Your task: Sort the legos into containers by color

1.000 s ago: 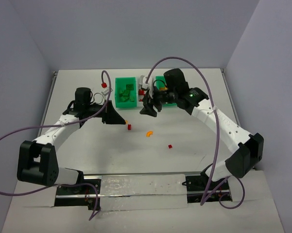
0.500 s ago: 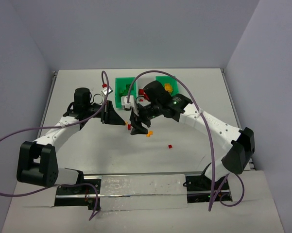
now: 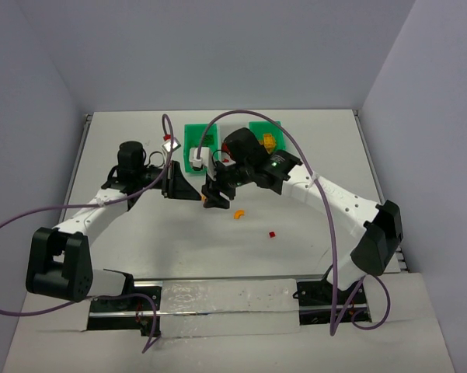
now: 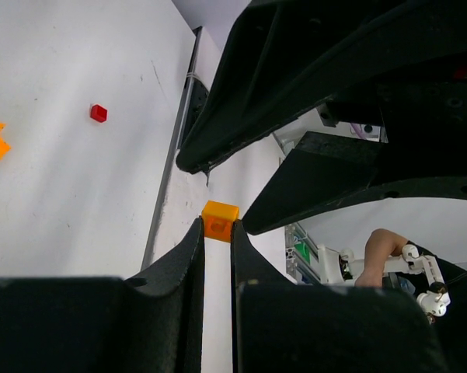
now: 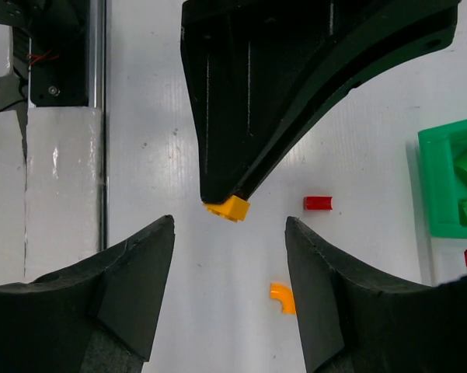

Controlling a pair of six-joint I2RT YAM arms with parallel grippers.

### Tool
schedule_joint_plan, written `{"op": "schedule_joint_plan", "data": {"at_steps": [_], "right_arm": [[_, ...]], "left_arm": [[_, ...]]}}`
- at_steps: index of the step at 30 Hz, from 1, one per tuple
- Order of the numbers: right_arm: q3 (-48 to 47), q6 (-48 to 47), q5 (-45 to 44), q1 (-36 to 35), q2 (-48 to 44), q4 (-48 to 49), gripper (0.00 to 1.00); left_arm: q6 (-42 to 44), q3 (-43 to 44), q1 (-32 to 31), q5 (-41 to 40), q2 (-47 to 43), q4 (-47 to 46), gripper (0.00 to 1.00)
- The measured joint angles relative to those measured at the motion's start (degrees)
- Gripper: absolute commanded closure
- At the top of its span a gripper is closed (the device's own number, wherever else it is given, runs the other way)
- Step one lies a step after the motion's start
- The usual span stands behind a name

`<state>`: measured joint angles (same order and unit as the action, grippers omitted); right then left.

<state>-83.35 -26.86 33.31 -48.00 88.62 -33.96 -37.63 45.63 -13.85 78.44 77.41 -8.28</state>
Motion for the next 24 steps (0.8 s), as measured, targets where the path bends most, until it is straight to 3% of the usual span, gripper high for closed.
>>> {"op": "schedule_joint_plan", "data": {"at_steps": [9, 13, 15, 17, 18, 21, 22, 24], "right_arm": [[-0.21, 1.2, -1.37, -1.0, 0.32, 0.75, 0.53], [-0.3, 1.68, -2.36, -1.37, 0.59, 1.12, 0.65], [-0.28, 1.64, -2.74, -1.54, 0.59, 1.11, 0.78], [-0.28, 1.74, -3.11, -1.65, 0.59, 1.01, 0.85], [-0.28, 1.74, -3.32, -1.65, 0.59, 1.03, 0.88], [-0.28, 1.89, -3.57, -1.65, 0.57, 0.97, 1.0], [-0.28, 1.93, -3.45, -1.65, 0.57, 0.97, 1.0], [-0.13, 1.79, -3.9, -1.83, 0.5, 0.97, 1.0]], "left_arm": [[-3.86, -0.29, -0.93, -0.46, -0.04, -3.83, 1.0], [-4.87, -0.48, -1.01, -0.8, -0.1, -5.03, 1.0], [-5.45, -0.78, -0.98, -1.22, -0.23, -5.62, 0.99], [-5.79, -0.95, -0.94, -1.46, -0.35, -5.7, 0.9], [-5.82, -0.95, -0.94, -1.59, -0.37, -5.72, 0.69], [-5.08, -0.95, -0.81, -2.73, -0.37, -5.16, 0.2], [-3.92, -0.92, -0.67, -3.58, -0.37, -4.6, 0.18], [-1.7, -0.74, 0.21, -4.81, -0.47, -2.37, 0.01]]}}
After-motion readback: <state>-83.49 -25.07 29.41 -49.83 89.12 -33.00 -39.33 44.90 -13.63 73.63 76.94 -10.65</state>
